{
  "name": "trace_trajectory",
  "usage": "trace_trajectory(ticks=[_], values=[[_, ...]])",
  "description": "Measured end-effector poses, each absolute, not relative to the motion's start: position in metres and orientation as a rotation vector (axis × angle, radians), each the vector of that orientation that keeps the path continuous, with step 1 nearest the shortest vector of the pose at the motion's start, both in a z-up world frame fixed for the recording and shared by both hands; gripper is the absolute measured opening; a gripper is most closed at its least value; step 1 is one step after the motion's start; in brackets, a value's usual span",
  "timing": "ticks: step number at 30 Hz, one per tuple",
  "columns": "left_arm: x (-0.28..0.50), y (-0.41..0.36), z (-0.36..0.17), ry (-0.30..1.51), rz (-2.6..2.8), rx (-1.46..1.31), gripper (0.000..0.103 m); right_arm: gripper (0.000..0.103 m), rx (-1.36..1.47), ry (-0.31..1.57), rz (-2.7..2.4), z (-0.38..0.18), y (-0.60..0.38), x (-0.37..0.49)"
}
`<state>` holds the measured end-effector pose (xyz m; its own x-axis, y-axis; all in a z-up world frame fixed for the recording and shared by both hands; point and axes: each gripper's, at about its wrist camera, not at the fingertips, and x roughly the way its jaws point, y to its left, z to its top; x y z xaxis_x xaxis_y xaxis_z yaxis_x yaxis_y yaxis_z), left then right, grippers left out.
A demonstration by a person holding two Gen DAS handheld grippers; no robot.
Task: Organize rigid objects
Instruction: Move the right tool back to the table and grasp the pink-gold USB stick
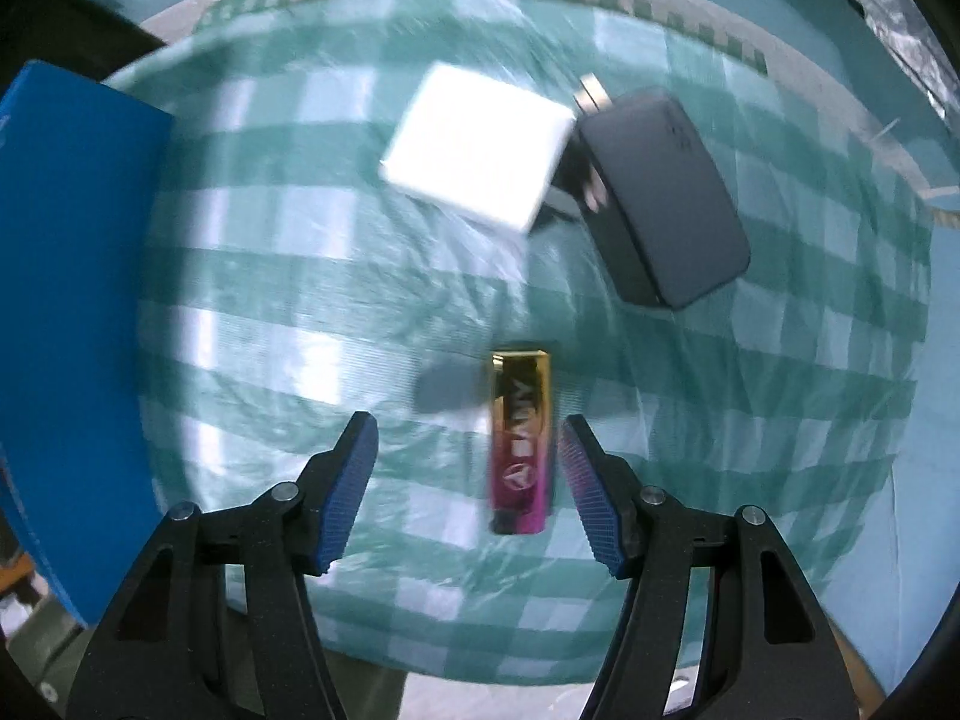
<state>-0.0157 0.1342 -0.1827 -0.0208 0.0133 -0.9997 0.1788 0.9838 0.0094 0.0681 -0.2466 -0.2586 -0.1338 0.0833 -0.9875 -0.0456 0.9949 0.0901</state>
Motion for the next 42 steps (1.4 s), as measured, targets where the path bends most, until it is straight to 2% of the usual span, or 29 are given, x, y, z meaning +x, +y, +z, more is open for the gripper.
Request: trace_trajectory(ticks=[1, 5, 8, 18, 29, 42], values=[[-0.015, 0.134, -0.183, 1.588, -0.130, 0.149, 0.004, 0.056, 0.032, 1.707, 0.106, -0.262, -0.249, 0.068], [-0.016, 0.134, -0.182, 1.588, -0.125, 0.148, 0.004, 0.054, 0.050, 1.697, 0.108, -0.266, -0.253, 0.067], [-0.015, 0.134, -0.182, 1.587, -0.121, 0.145, 0.004, 0.049, 0.047, 1.693, 0.099, -0.266, -0.255, 0.066], [-0.016, 0.135, -0.181, 1.581, -0.114, 0.140, 0.004, 0.023, 0.014, 1.691, 0.034, -0.267, -0.275, 0.067], [-0.016, 0.135, -0.181, 1.581, -0.116, 0.143, 0.004, 0.022, 0.026, 1.713, 0.033, -0.261, -0.267, 0.061], [-0.016, 0.135, -0.181, 1.581, -0.121, 0.149, 0.004, 0.022, 0.021, 1.688, 0.086, -0.218, -0.239, 0.060]])
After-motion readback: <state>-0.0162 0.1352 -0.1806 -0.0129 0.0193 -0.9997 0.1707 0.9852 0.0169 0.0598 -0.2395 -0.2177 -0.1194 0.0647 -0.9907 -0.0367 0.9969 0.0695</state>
